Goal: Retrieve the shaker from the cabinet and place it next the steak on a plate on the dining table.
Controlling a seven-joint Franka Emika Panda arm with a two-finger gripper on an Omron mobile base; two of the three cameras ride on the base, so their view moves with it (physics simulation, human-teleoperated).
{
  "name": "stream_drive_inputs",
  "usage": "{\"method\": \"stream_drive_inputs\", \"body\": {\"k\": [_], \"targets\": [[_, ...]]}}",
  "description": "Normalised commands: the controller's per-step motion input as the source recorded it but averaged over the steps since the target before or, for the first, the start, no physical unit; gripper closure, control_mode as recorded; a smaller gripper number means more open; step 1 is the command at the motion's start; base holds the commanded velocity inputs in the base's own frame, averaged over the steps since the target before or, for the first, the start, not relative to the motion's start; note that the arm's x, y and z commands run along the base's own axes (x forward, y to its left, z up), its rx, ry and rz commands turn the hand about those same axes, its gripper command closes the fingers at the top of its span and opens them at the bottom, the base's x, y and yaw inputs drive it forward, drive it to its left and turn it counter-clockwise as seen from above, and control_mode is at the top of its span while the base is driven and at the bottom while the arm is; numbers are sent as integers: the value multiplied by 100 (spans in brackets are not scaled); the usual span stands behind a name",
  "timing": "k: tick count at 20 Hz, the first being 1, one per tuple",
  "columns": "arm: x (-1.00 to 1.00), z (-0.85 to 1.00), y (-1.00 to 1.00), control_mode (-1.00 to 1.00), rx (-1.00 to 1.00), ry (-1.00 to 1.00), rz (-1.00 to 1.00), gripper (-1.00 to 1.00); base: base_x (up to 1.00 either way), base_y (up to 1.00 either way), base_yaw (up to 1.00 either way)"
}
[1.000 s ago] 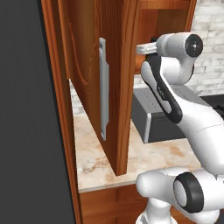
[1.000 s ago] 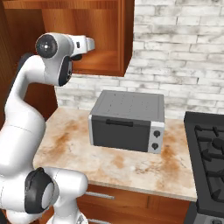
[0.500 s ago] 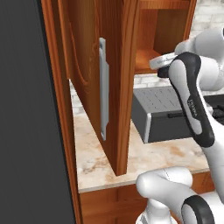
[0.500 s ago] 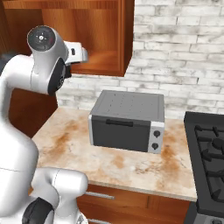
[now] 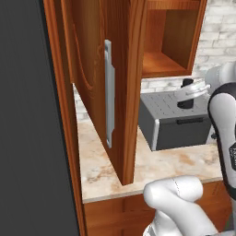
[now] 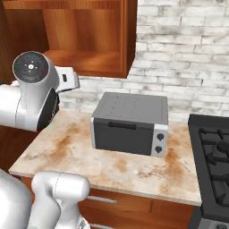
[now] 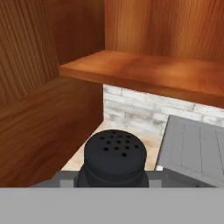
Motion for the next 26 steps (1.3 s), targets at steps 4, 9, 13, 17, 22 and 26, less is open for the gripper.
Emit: {"method": "stream_drive_inputs", "body": {"k": [4,9,13,17,22,26], "targets": [[-57,-61,0,-100,24,-19,-15,100,0,0,0],[-8,-4,-4,100,9,-10,-6,100,-19,-31,-6],[0,0,0,100,0,0,0,100,-7,-56,-50],[0,0,0,100,0,0,0,100,0,0,-100],[0,0,0,100,0,0,0,100,0,0,-100],[0,0,0,100,0,0,0,100,0,0,-100]]}}
